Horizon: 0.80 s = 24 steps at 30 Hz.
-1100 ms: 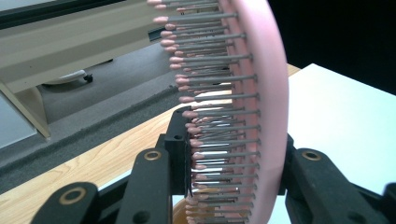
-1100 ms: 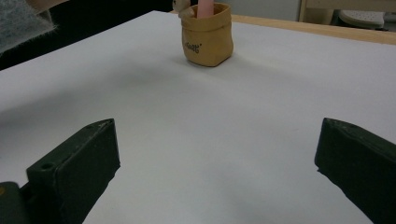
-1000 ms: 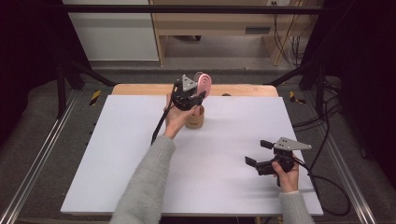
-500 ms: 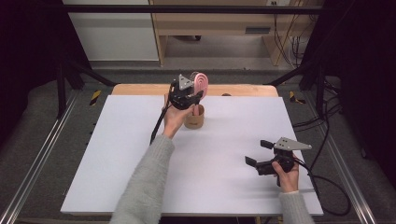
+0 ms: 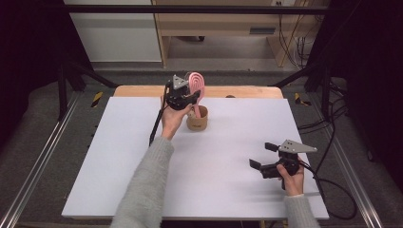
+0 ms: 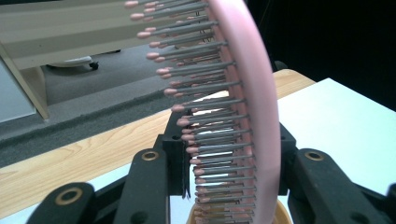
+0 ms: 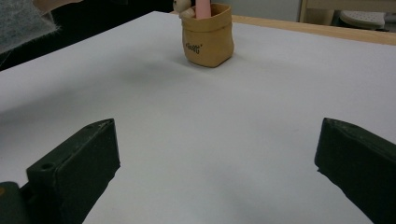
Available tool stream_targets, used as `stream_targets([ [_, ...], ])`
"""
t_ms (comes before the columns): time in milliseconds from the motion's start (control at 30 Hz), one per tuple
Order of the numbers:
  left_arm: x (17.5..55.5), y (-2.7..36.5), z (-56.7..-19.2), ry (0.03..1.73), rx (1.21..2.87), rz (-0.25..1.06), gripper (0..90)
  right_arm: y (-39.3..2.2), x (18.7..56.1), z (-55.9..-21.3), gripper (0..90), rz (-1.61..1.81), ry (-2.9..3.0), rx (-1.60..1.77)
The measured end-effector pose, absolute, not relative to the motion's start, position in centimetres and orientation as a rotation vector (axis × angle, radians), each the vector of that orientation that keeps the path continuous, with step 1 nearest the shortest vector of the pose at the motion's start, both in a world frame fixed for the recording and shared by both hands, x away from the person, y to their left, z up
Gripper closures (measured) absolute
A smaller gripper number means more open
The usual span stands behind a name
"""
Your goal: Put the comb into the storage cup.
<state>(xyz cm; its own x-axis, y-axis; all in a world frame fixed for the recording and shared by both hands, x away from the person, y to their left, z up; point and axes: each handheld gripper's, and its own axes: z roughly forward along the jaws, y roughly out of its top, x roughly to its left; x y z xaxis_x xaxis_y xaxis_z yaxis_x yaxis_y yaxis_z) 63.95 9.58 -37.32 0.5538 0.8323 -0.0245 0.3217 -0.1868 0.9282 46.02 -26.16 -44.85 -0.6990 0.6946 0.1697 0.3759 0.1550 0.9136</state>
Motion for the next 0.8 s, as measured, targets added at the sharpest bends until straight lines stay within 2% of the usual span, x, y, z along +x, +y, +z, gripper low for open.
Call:
stream_targets([
  [800, 64.4, 11.6, -38.0, 1.05, 1.694, 0.621, 58.0, -26.2, 46.0, -44.8, 0.3, 1.56, 2.145, 1.033],
])
